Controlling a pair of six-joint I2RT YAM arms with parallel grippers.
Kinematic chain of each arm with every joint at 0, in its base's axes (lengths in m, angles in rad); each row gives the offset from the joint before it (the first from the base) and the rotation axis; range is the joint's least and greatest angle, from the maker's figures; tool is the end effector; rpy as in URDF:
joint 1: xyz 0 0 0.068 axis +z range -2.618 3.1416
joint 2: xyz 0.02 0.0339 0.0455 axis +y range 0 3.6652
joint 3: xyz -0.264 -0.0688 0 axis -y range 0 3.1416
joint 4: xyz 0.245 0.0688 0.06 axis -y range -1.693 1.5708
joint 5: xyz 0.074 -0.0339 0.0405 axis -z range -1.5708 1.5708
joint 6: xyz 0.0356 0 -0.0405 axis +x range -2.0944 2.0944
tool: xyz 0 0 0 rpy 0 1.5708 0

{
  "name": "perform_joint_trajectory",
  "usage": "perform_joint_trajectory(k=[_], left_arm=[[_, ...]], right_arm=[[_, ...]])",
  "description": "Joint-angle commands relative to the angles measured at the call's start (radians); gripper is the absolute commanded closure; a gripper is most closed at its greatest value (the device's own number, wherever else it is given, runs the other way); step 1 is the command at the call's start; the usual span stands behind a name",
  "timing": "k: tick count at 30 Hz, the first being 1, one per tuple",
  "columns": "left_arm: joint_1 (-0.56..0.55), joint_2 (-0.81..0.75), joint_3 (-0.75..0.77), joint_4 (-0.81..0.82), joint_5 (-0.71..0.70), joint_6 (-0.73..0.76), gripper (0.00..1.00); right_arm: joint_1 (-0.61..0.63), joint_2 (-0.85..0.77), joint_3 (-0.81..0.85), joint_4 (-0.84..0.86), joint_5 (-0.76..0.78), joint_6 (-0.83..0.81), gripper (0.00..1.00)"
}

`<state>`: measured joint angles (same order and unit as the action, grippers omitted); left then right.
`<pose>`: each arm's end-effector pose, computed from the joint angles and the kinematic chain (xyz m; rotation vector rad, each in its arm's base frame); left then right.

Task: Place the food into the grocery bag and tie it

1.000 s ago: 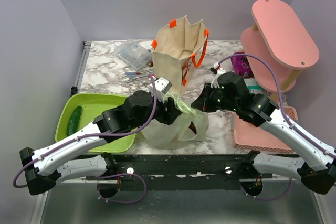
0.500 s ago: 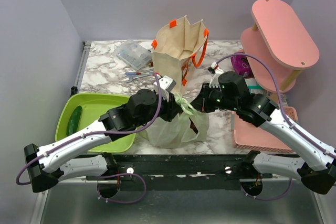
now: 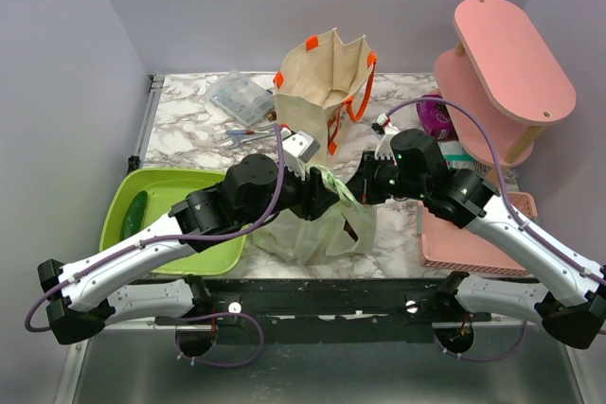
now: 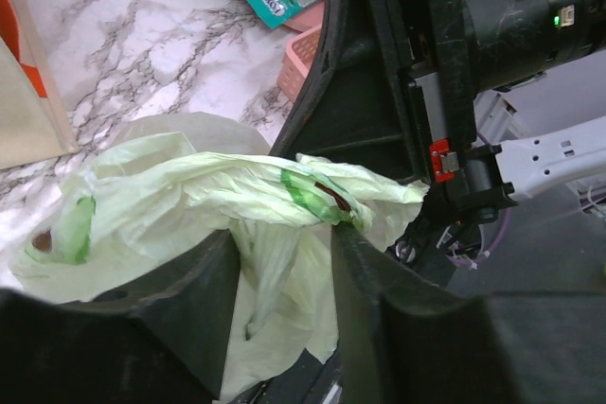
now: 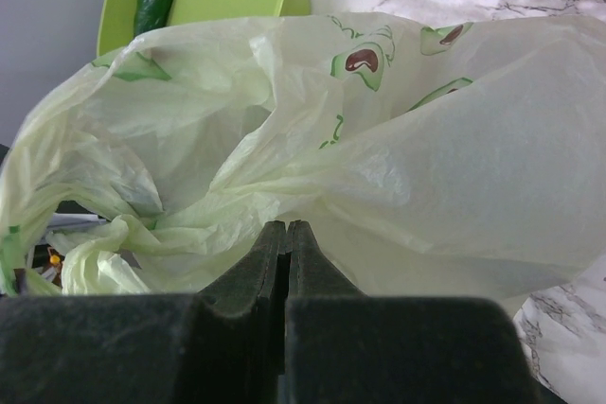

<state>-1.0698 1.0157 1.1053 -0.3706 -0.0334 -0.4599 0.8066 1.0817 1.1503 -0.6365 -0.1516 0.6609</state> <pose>0.1090 -0.1966 0.3892 0.5714 1.8981 -1.0084 0.1541 0.1686 0.3645 -0.2638 2.2947 0.9773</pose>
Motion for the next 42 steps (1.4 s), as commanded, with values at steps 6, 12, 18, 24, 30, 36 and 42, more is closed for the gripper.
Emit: perform_joint_trajectory(k=[6, 12, 18, 24, 30, 36, 42], left_arm=[[-0.024, -0.022, -0.024, 0.016, -0.009, -0.005, 0.54], [-0.025, 0.011, 0.012, 0.026, -0.030, 0.022, 0.61], [-0.037, 0.035, 0.071, -0.004, -0.075, 0.052, 0.62], [-0.048, 0.041, 0.124, -0.035, -0.090, 0.098, 0.60], [-0.056, 0.048, 0.119, -0.017, -0.065, 0.115, 0.61], [-0.076, 0.046, 0.123, -0.041, -0.096, 0.112, 0.55], [-0.078, -0.023, 0.240, -0.272, -0.240, 0.162, 0.37]], right_arm=[[0.001, 0.004, -0.006, 0.028, -0.060, -0.009, 0.99], [0.000, 0.006, -0.003, 0.023, -0.062, -0.013, 0.99], [0.000, 0.007, 0.005, 0.010, -0.060, -0.019, 0.99], [0.001, 0.007, 0.004, 0.008, -0.060, -0.020, 0.99], [0.000, 0.006, 0.003, 0.007, -0.057, -0.018, 0.99], [0.000, 0.004, -0.001, 0.002, -0.055, -0.019, 0.99], [0.000, -0.001, -0.001, -0.003, -0.050, -0.017, 0.99]])
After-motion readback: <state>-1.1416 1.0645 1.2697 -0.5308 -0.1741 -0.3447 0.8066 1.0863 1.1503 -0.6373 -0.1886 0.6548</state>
